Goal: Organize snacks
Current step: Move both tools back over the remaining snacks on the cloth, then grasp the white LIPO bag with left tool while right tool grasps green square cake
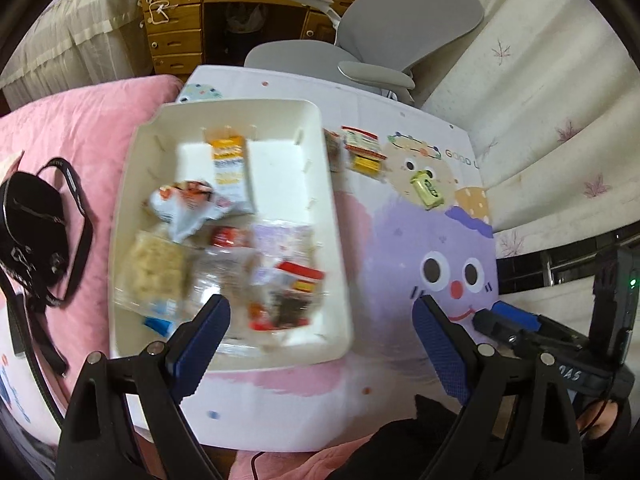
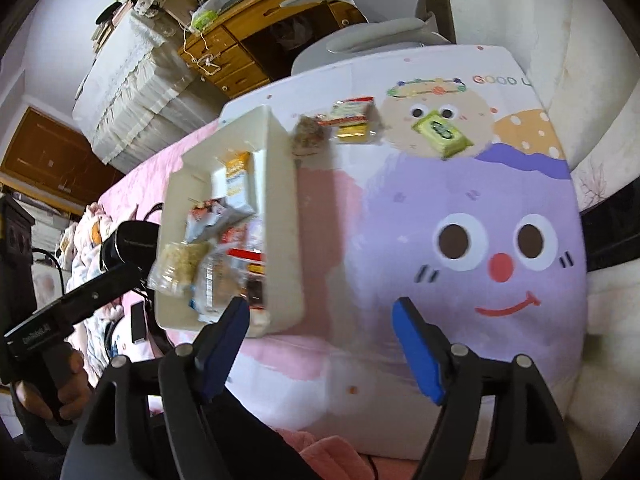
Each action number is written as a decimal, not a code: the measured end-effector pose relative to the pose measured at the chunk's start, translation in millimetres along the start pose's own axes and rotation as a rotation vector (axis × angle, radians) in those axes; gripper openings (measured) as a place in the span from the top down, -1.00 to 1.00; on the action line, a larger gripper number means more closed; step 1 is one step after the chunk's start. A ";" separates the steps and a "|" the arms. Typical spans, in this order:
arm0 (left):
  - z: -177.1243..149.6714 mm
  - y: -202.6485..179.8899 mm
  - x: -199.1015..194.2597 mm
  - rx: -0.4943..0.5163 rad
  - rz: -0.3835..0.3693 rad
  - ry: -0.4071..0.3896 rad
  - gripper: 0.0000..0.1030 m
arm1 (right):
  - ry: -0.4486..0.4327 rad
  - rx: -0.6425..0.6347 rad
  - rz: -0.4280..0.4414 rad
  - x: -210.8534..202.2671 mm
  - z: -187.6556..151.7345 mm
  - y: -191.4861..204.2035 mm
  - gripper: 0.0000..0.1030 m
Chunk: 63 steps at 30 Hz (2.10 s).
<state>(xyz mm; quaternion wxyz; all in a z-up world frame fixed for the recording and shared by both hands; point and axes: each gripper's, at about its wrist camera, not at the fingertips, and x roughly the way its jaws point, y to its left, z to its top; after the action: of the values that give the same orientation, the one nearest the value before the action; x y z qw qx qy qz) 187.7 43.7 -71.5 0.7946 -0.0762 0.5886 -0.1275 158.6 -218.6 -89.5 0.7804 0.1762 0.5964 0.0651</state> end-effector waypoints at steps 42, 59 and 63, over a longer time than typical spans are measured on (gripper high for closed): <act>182.2 -119.3 215.3 0.080 0.144 0.156 -0.78 | -0.240 -0.133 -0.142 93.4 98.4 -122.9 -0.46; 188.1 -103.9 288.3 0.043 0.262 0.098 -0.37 | -0.350 -0.268 -0.242 141.5 107.2 -114.8 -0.45; 188.4 -100.2 294.1 0.040 0.264 0.096 -0.31 | -0.358 -0.271 -0.253 144.8 109.0 -116.7 -0.43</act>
<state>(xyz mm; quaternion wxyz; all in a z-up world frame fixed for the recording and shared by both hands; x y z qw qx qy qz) 437.1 -143.6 -258.1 0.7769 0.0239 0.6281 -0.0368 290.5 -303.5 -237.4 0.8920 0.0026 0.4518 0.0141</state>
